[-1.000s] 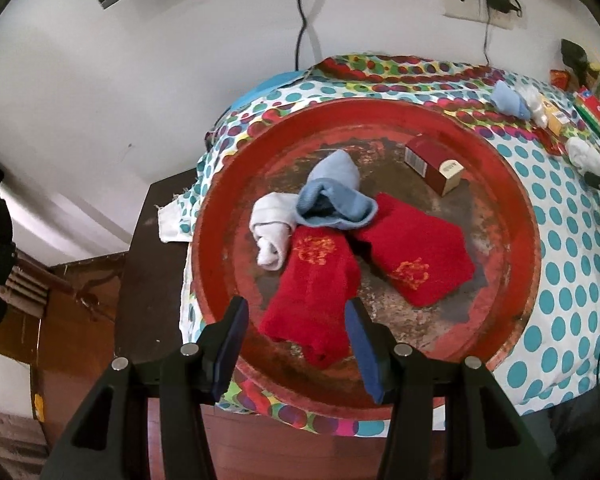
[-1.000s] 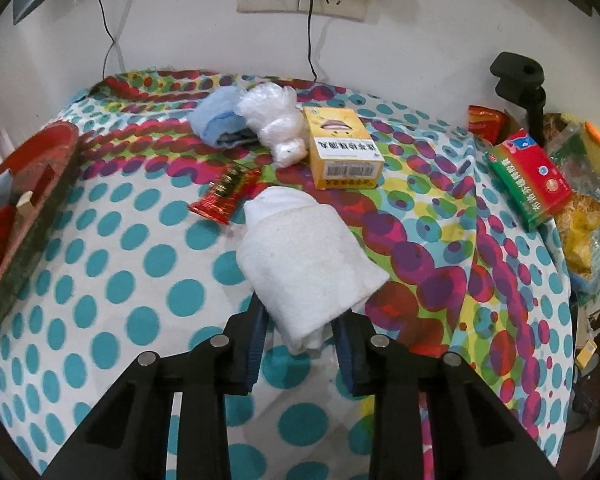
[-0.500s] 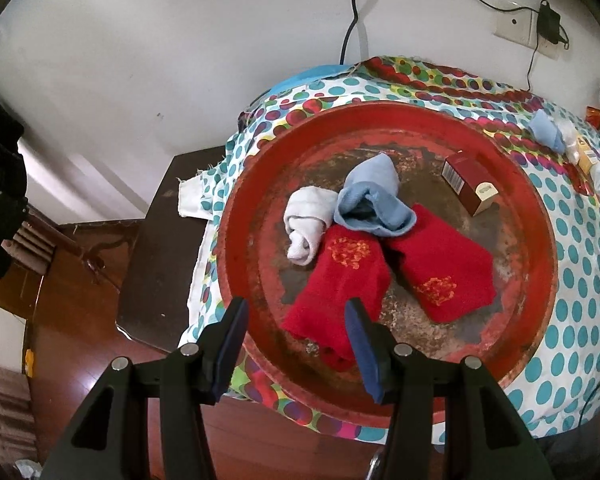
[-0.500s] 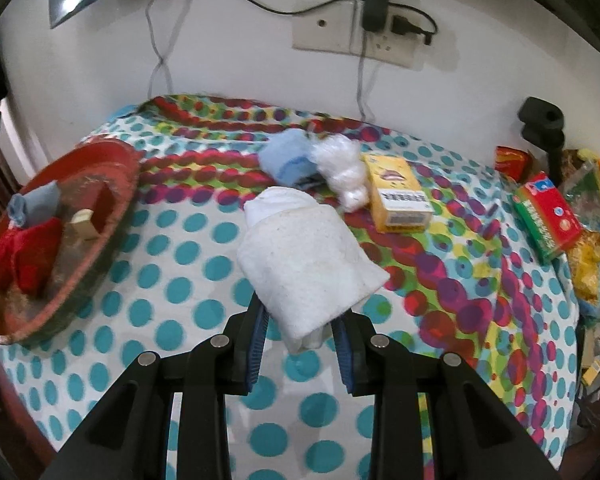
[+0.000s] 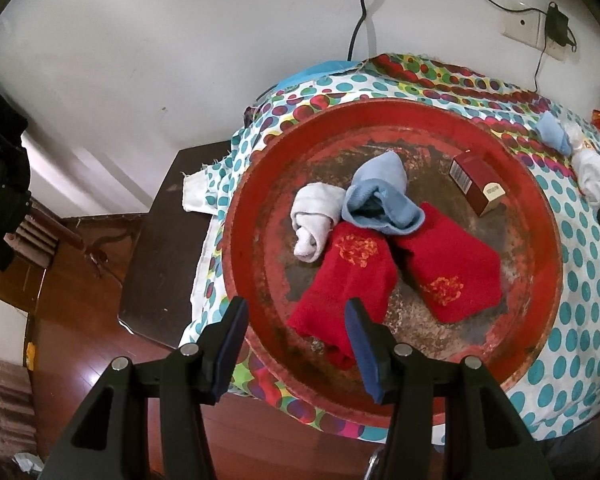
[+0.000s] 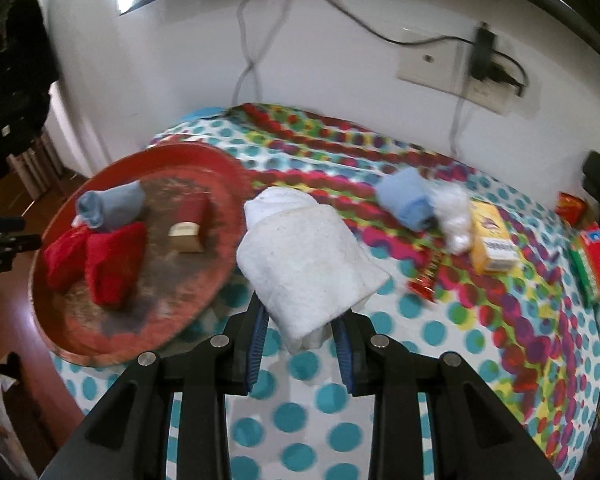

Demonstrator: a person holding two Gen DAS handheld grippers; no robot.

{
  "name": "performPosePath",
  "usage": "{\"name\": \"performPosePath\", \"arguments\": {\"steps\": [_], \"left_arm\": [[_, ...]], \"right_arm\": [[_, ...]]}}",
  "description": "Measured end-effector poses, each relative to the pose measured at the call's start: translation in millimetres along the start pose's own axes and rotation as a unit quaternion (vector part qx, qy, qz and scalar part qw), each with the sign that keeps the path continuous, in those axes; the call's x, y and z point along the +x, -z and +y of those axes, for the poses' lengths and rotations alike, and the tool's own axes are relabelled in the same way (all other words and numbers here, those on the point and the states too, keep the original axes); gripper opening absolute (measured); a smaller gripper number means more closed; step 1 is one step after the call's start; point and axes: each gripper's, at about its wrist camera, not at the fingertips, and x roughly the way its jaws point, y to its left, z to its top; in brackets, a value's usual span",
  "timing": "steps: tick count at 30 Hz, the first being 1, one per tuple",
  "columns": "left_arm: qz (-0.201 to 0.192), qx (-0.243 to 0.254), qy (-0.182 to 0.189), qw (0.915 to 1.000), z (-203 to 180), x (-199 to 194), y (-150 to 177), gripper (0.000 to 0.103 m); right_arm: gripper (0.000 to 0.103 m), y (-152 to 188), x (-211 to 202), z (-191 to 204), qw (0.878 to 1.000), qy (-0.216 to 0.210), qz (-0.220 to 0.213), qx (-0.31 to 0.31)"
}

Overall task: Organize objects
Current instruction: 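Carry the white cloth in the right tool over the red tray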

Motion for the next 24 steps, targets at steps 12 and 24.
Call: {"name": "performPosePath", "arguments": {"steps": [12, 24], "left_arm": [[0.006, -0.022, -0.004, 0.9997, 13.4, 1.2, 0.8, 0.052], [0.004, -0.032, -0.006, 0.9995, 23.9, -2.4, 2.0, 0.052]], "right_arm": [[0.029, -18.0, 15.0, 70.7, 0.997, -0.05, 0.007, -0.058], [0.029, -35.6, 33.0, 115.4, 0.993, -0.071, 0.02, -0.09]]}}
